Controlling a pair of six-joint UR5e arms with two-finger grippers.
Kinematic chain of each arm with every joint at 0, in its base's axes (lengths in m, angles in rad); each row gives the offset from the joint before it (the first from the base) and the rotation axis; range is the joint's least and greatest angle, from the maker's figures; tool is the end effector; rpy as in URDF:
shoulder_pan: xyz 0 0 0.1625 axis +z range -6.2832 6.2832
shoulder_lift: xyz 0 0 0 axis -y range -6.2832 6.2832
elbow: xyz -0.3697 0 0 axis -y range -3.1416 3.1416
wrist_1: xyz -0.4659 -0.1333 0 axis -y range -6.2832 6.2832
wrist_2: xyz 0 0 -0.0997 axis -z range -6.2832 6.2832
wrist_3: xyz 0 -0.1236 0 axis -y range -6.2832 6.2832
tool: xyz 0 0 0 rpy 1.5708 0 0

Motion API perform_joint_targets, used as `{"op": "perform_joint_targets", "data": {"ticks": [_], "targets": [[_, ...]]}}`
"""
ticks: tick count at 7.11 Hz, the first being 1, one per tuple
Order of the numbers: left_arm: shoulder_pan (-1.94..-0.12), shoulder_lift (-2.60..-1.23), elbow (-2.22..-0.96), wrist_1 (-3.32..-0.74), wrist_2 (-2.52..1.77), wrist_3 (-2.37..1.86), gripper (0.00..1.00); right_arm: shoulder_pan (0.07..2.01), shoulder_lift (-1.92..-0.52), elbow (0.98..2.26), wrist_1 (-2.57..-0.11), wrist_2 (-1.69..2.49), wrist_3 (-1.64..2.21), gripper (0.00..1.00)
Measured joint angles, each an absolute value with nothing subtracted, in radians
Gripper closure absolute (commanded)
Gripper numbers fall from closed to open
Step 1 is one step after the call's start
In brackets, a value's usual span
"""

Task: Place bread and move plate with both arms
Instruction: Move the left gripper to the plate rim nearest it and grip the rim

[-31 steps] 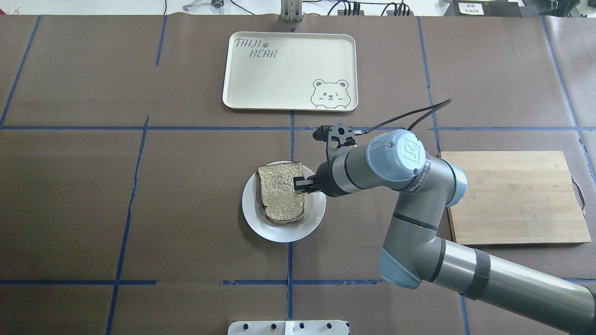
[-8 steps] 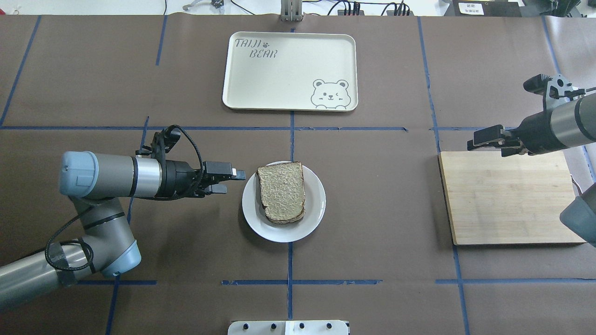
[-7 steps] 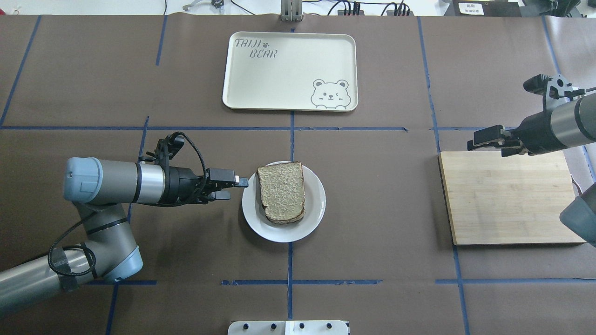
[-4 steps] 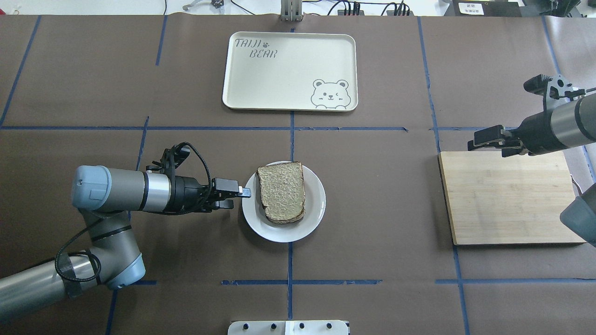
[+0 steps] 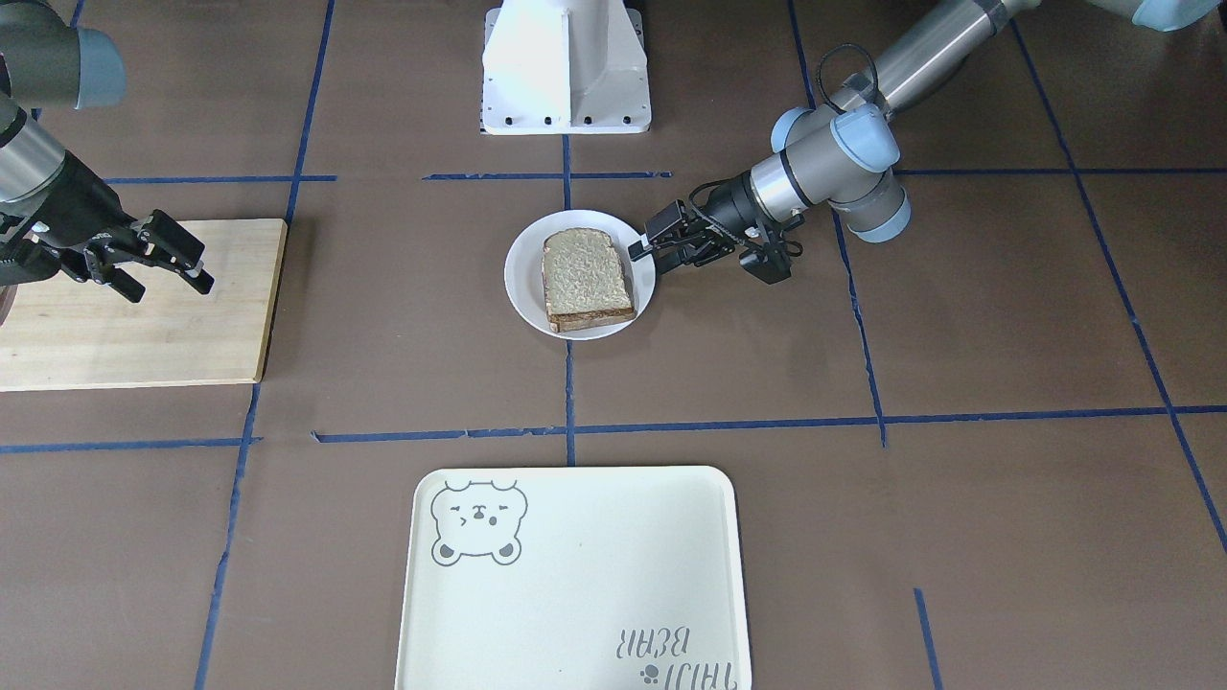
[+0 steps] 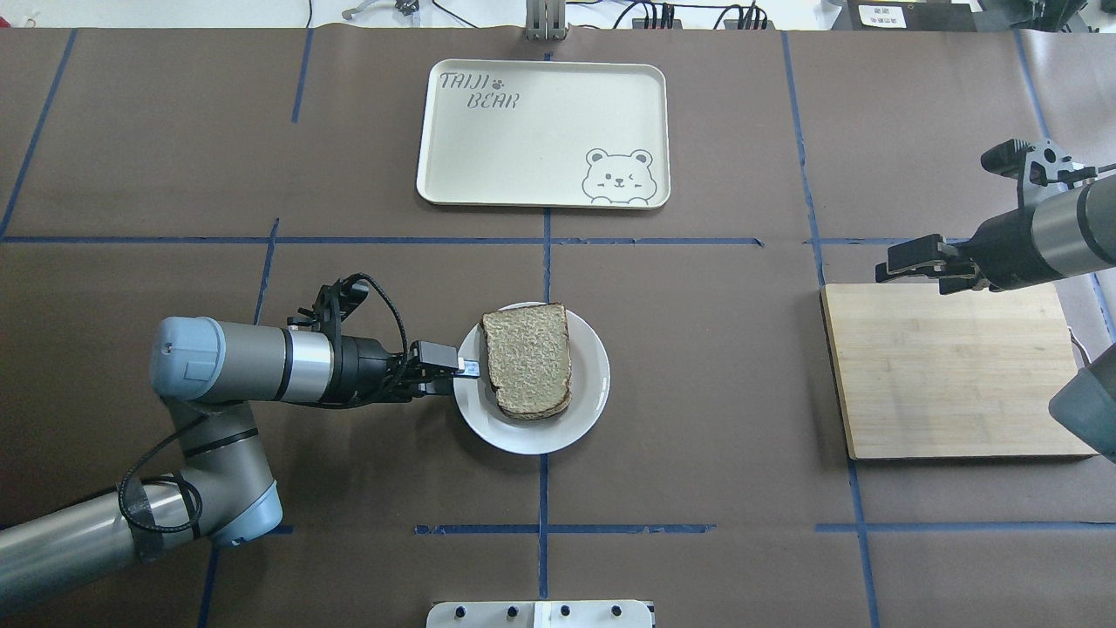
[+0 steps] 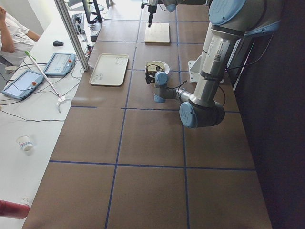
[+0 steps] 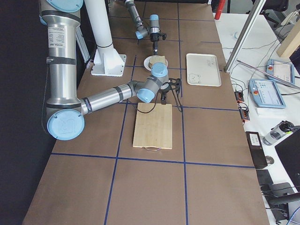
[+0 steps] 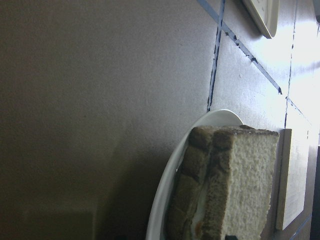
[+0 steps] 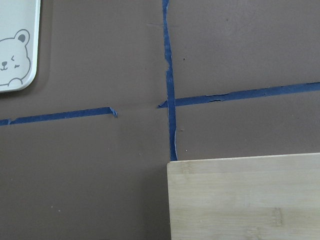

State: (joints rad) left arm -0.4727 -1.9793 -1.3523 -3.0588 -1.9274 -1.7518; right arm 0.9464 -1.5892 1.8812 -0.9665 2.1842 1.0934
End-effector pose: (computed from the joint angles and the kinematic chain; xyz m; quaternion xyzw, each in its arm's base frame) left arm 0.5901 -0.4030 0.3023 -0.0108 0.7416 -0.0862 0.6652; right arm -0.2890 -0.5074 0.3833 0.0638 -0.4905 0.0724 0.8661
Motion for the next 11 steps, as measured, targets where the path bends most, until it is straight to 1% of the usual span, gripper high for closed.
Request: {"op": "perform_joint_targets", "data": {"ticks": [1,2,4,8,10,11], "targets": [[-0.470,-1.983,-1.345,-3.059,-1.927,-1.752,0.42,0.946,-1.589,1.881,-0.967,2.185,1.093,0.00],[-0.468,-1.987,-1.341,-3.059,-1.927,-1.752,0.46,0.946,-1.589,1.881,-0.967,2.186,1.092,0.00],[-0.463,-1.994,-1.332,-3.060,-1.927,-1.752,0.50,0.947,-1.589,1.881,-0.967,2.189,1.092,0.00],[-0.456,-1.996,-1.322,-3.065,-1.927,-1.750,0.70,0.947,-1.589,1.882,-0.968,2.189,1.093,0.00],[-0.453,-1.995,-1.321,-3.072,-1.927,-1.750,0.76,0.946,-1.589,1.883,-0.968,2.189,1.093,0.00],[-0.453,-1.994,-1.320,-3.080,-1.927,-1.750,0.78,0.946,-1.589,1.883,-0.968,2.189,1.093,0.00]]}}
